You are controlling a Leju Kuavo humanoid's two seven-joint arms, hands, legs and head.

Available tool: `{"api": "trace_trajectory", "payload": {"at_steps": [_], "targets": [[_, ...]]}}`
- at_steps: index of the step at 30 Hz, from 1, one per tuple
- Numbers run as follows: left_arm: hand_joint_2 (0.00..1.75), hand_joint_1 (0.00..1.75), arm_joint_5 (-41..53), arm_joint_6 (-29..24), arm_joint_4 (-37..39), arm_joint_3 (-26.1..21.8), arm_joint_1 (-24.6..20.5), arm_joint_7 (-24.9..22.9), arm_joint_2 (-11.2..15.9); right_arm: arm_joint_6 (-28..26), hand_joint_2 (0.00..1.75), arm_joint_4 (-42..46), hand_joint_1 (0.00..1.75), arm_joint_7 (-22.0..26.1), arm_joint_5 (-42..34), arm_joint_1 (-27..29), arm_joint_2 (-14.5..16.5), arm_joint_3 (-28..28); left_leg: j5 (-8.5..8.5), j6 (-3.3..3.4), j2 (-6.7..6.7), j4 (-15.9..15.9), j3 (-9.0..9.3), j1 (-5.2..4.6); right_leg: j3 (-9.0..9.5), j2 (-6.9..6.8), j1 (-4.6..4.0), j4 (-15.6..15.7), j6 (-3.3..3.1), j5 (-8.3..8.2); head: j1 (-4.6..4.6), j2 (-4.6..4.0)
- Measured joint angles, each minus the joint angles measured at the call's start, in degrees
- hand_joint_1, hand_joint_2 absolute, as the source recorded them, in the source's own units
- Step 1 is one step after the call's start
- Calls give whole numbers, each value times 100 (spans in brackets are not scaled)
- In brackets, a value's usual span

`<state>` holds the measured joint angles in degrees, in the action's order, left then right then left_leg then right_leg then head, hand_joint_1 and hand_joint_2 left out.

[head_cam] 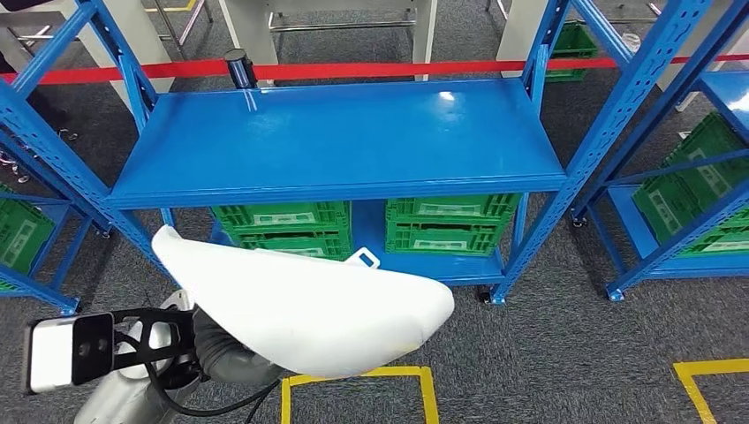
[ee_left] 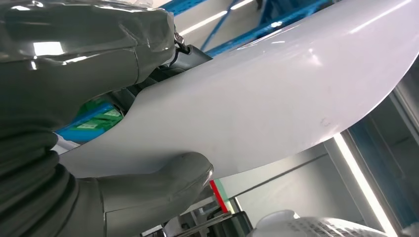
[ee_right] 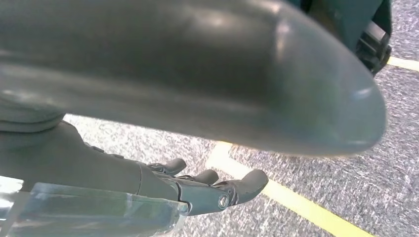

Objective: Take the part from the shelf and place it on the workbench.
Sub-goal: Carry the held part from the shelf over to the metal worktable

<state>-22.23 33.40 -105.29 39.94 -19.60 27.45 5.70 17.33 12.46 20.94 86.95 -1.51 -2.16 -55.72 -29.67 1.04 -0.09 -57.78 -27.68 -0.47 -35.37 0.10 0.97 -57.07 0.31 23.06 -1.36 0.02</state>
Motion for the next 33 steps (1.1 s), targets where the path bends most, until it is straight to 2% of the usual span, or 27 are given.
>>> {"api": "trace_trajectory", "payload": {"at_steps": [1,2,4,5,6,8,9,10,11,12,13,15,16,18,19,20,21,23,24,25,26,27,28,29,30,31,33], "targets": [[175,173,17,-12,-25,5,-7,1,10,1,0,-1,0,-2,-4,0,25,-1,-40,31,1,158,84,-27,-10,-2,15,10,40,-46,-7,0],[175,173,36,-26,-46,9,-10,2,24,2,0,-3,0,-4,-14,2,40,-1,-4,54,1,202,73,-50,-14,-4,26,35,82,-100,-13,0],[175,173,76,-68,-76,19,-18,-2,47,12,0,-9,0,-36,-52,6,66,-8,158,138,17,302,19,-40,-70,-9,35,9,114,-84,-22,0],[175,173,98,-98,-89,24,-20,-12,53,18,0,-12,0,-72,-83,9,79,-16,259,176,24,357,-30,-27,-135,-10,29,-113,92,52,-12,0],[175,173,119,-128,-96,27,-17,-28,56,24,0,-14,0,-116,-120,9,85,-28,356,201,30,399,-84,-14,-230,-12,30,-352,56,277,0,0],[175,173,162,-175,-103,36,6,-69,65,32,0,-16,0,-224,-204,5,83,-68,505,218,32,394,-263,-28,-436,-10,35,-1070,22,756,18,0],[175,173,175,-188,-103,43,24,-88,72,33,0,-16,0,-282,-248,3,79,-98,570,213,35,376,-365,-31,-487,-11,40,-1391,57,861,21,0],[175,173,190,-198,-103,51,40,-102,79,30,0,-15,0,-344,-284,2,75,-129,632,204,38,348,-472,-31,-459,-11,46,-1568,121,851,21,0],[175,173,205,-207,-103,58,50,-114,87,15,0,-14,0,-401,-315,1,72,-158,686,188,40,308,-581,-25,-335,-12,57,-1543,199,746,22,0],[175,173,223,-212,-103,66,58,-122,94,-6,0,-12,0,-445,-341,-2,68,-184,732,166,40,255,-691,-16,-117,-13,71,-1325,271,613,22,0],[175,173,242,-214,-103,73,62,-128,98,-31,0,-10,0,-472,-369,-12,65,-208,769,138,40,188,-798,-11,171,-14,84,-938,306,575,24,0],[175,173,281,-219,-103,87,64,-146,103,-73,0,1,0,-456,-433,-39,61,-262,828,74,42,57,-954,-15,617,3,69,-235,245,666,16,0],[175,173,300,-222,-103,94,67,-156,104,-95,0,7,0,-408,-461,-50,61,-289,865,42,44,22,-996,-17,703,13,48,-55,185,743,9,0],[175,173,347,-234,-102,103,80,-185,110,-163,0,27,0,-241,-488,-47,72,-320,941,-23,41,9,-1028,-2,644,14,32,-24,81,702,-3,0],[175,173,362,-238,-100,105,91,-196,114,-205,0,41,0,-152,-498,-46,80,-326,891,-58,33,-20,-1057,13,601,7,36,-33,31,651,-6,0],[175,173,374,-238,-99,107,100,-208,117,-241,0,56,0,-76,-509,-43,90,-329,733,-97,25,-126,-1099,29,548,-4,47,-28,-16,589,-12,0],[175,173,372,-230,-98,109,107,-215,121,-261,0,69,0,-27,-532,-41,102,-334,461,-133,18,-358,-1167,47,484,-14,58,-26,-48,517,-19,0],[175,173,358,-195,-91,124,110,-225,124,-265,0,89,0,3,-601,-33,113,-363,-152,-195,12,-1085,-1320,77,335,-18,49,-35,-73,373,-34,0],[175,173,345,-176,-83,137,111,-232,125,-254,0,95,0,2,-638,-27,121,-387,-319,-209,13,-1436,-1359,87,252,-19,43,-40,-69,302,-35,0],[175,173,330,-160,-70,154,110,-239,125,-239,0,98,0,-2,-668,-19,127,-413,-343,-210,12,-1633,-1326,92,165,-19,36,-44,-64,237,-36,0],[175,173,311,-148,-58,171,108,-246,126,-223,0,104,0,-7,-689,-11,134,-438,-260,-199,11,-1638,-1200,94,84,-19,29,-45,-57,176,-37,0],[175,173,287,-135,-47,190,100,-252,126,-203,0,113,0,-14,-704,-3,143,-460,-123,-172,8,-1441,-975,90,11,-17,20,-46,-50,116,-38,0],[175,173,263,-122,-39,211,85,-256,123,-180,0,123,0,-27,-720,3,163,-480,-22,-121,3,-1063,-651,74,-43,-14,17,-45,-42,58,-37,0],[175,173,244,-110,-33,237,64,-261,116,-154,0,137,0,-47,-738,10,188,-500,-15,-57,0,-599,-301,52,-83,-9,9,-44,-24,2,-35,0],[175,173,223,-101,-29,263,41,-263,109,-127,0,152,0,-70,-754,17,214,-525,-54,-10,-2,-210,-27,23,-108,-8,17,-37,4,-54,-32,0],[175,173,199,-97,-26,293,18,-266,102,-108,0,168,0,-96,-767,22,236,-552,-112,36,-4,61,146,-11,-121,-9,34,-27,40,-109,-33,0],[175,173,138,-97,-9,356,-37,-267,101,-73,0,205,0,-138,-776,41,261,-595,-85,87,-1,214,146,-62,-136,-12,57,24,125,-227,-49,0]]}}
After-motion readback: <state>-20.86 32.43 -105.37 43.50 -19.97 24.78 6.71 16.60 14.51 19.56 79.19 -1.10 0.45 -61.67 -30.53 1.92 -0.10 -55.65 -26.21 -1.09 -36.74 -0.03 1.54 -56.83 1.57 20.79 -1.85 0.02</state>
